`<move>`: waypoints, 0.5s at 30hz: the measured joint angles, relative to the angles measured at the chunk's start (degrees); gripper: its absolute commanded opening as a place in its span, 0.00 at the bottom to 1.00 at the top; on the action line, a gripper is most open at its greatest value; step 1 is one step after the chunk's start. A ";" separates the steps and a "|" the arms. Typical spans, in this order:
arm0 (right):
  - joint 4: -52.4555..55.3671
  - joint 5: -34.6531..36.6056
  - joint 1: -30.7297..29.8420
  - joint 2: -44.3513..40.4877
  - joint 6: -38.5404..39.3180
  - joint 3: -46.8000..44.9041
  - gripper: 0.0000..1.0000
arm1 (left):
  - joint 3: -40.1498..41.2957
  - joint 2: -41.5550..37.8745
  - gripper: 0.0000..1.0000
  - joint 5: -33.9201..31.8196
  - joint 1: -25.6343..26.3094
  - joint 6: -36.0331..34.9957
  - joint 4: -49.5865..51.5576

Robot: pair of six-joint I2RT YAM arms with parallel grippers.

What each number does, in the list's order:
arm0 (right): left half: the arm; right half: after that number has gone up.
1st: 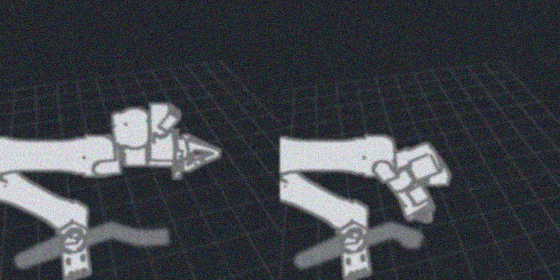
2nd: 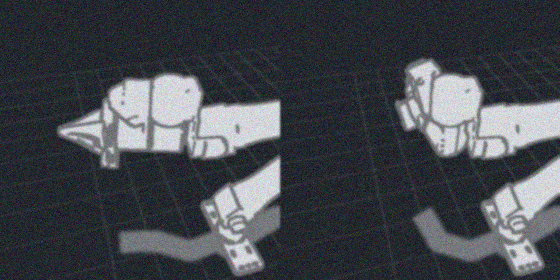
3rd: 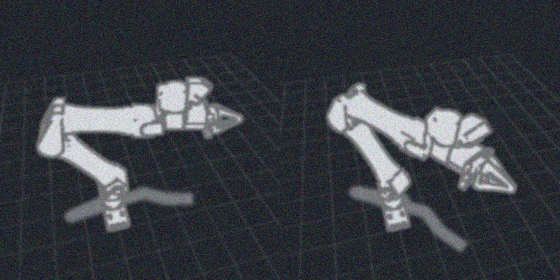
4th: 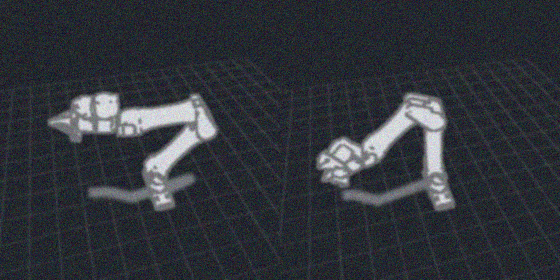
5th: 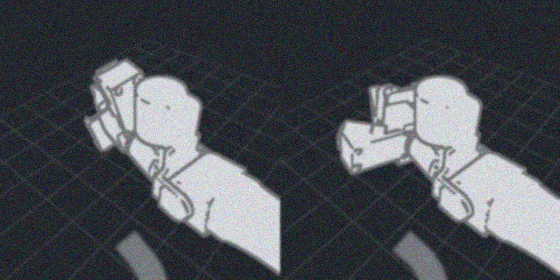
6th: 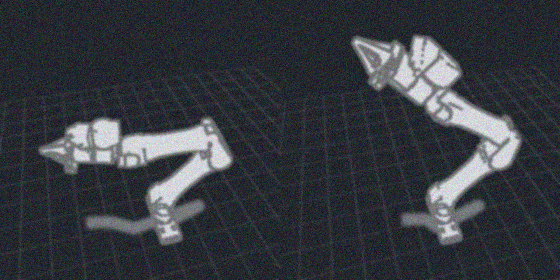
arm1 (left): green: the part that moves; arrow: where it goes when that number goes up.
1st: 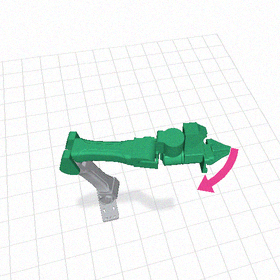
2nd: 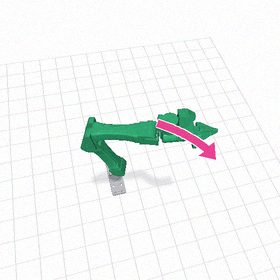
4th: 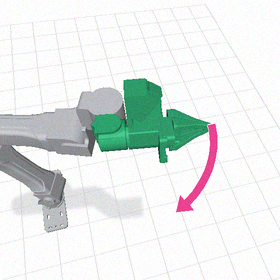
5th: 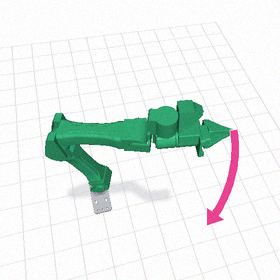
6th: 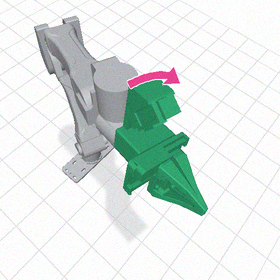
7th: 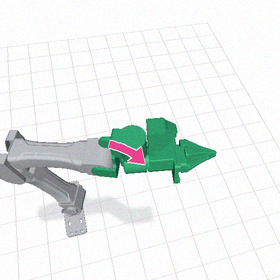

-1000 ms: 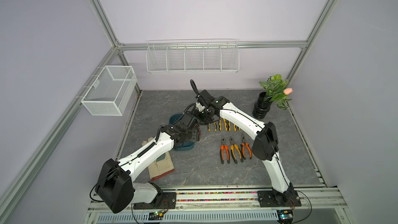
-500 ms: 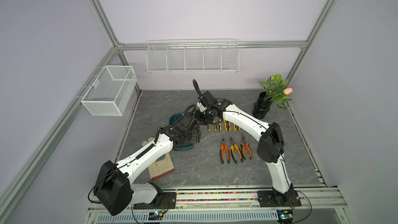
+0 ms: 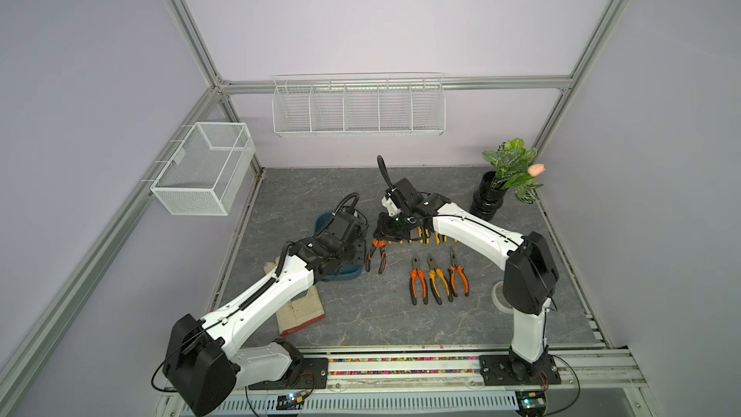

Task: Take the pliers out of the storage box
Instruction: Pick up the pliers from the storage box.

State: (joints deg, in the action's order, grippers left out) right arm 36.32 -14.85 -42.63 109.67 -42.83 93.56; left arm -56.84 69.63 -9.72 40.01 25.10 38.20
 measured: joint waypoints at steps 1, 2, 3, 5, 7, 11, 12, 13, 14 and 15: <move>0.00 0.09 0.39 -1.31 0.17 -1.46 0.07 | 0.00 -0.70 0.40 -0.55 0.00 0.11 0.35; 0.02 0.11 0.70 -2.45 0.42 -2.64 0.07 | 0.00 -1.20 0.40 -0.96 0.00 0.15 0.70; 0.02 0.17 1.05 -3.91 0.66 -4.15 0.06 | 0.00 -1.77 0.40 -1.36 0.00 0.17 1.05; -0.07 0.17 1.46 -6.51 1.31 -6.97 0.07 | 0.07 -2.78 0.40 -2.16 0.00 0.20 1.53; -0.24 -0.44 1.49 -8.63 2.27 -9.90 0.07 | 0.46 -3.78 0.40 -2.71 0.00 0.22 1.53; -1.20 -2.29 1.09 -9.57 4.50 -15.10 0.06 | 1.86 -4.59 0.39 -3.10 0.00 0.46 1.49; -1.73 -2.62 0.94 -9.46 5.09 -16.52 0.06 | 2.16 -4.59 0.39 -3.10 0.00 0.63 1.51; -2.25 -2.91 0.79 -9.33 5.64 -18.05 0.06 | 2.43 -4.57 0.39 -3.08 0.00 0.81 1.49; -2.84 -3.13 0.70 -9.22 6.08 -19.23 0.06 | 2.56 -4.55 0.39 -3.06 0.00 0.98 1.53; -3.50 -3.32 0.55 -8.96 6.64 -20.50 0.06 | 2.69 -4.52 0.39 -3.04 0.00 1.07 1.49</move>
State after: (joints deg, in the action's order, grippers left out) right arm 32.82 -18.17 -42.09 100.71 -36.18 73.06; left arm -54.15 65.10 -12.75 40.01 26.17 39.68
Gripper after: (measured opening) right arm 0.180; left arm 0.394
